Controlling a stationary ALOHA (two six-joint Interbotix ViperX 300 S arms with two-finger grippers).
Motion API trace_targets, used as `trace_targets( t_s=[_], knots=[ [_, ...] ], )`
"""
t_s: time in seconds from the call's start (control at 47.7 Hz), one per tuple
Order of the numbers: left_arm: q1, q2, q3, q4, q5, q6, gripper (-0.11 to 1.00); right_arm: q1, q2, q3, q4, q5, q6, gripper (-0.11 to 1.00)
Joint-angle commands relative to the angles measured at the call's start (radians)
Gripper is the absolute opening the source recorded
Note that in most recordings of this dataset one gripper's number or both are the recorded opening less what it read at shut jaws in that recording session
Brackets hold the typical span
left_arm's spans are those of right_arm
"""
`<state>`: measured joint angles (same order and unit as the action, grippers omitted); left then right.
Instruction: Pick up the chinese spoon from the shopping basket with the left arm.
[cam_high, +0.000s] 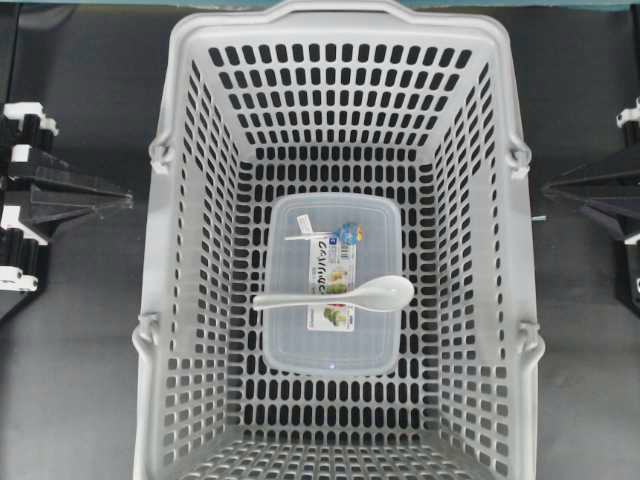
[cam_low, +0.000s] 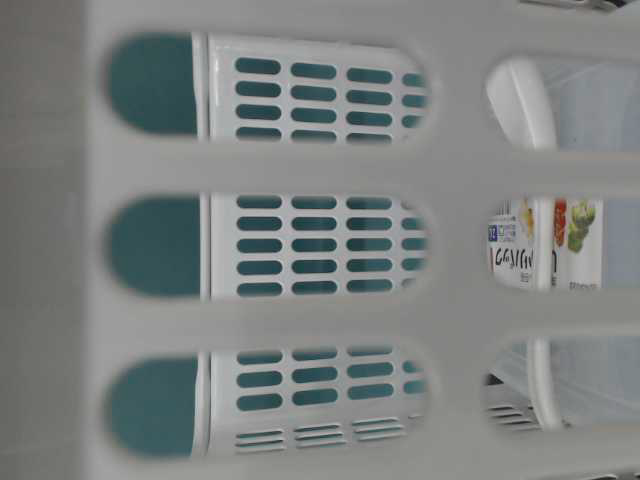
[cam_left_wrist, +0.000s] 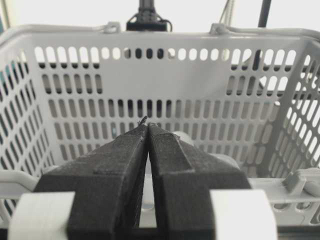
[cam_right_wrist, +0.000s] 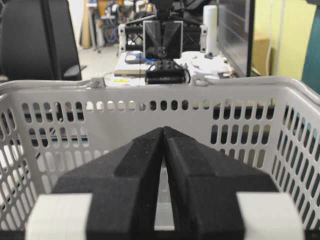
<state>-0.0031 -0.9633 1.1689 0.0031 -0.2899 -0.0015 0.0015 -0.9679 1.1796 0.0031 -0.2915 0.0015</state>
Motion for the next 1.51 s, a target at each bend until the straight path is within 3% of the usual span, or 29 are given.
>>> trace_targets(
  t_s=[0.0,0.189,0.461,0.608,0.734,0.922,1.006,1.111,1.195,1.384,1.488],
  knots=[
    [-0.009,0.02,-0.058,0.041,0.067,-0.006,0.06,0.002,0.011,-0.018,0.005,-0.005,0.011,0.0],
    [-0.025,0.091,-0.199,0.041,0.365,0.008,0.0,0.003,0.015,-0.032,0.011,0.089,0.037,0.0],
    [-0.054,0.166,-0.364,0.041,0.48,0.003,0.0,0.009,0.02,-0.083,0.011,0.15,0.071,0.0],
    [-0.06,0.247,-0.466,0.041,0.607,-0.005,0.0,0.017,0.021,-0.086,0.011,0.172,0.075,0.01],
    [-0.063,0.331,-0.56,0.041,0.735,-0.011,0.0,0.025,0.02,-0.087,0.011,0.17,0.074,0.2],
    [-0.069,0.454,-0.657,0.041,0.831,-0.014,0.0,0.034,0.015,-0.086,0.011,0.17,0.067,0.65],
    [-0.072,0.514,-0.698,0.041,0.856,-0.02,0.0,0.034,0.014,-0.086,0.011,0.176,0.067,0.72],
    [-0.072,0.588,-0.75,0.041,0.894,-0.034,0.02,0.034,0.011,-0.083,0.011,0.176,0.067,0.7],
    [-0.072,0.65,-0.799,0.041,0.96,-0.051,0.17,0.034,0.009,-0.081,0.011,0.176,0.067,0.7],
    [-0.086,0.811,-0.943,0.041,1.123,-0.107,0.73,0.034,0.002,-0.081,0.011,0.178,0.067,0.7],
    [-0.095,0.897,-1.015,0.041,1.181,-0.117,0.9,0.034,-0.008,-0.078,0.011,0.178,0.067,0.7]
  ],
)
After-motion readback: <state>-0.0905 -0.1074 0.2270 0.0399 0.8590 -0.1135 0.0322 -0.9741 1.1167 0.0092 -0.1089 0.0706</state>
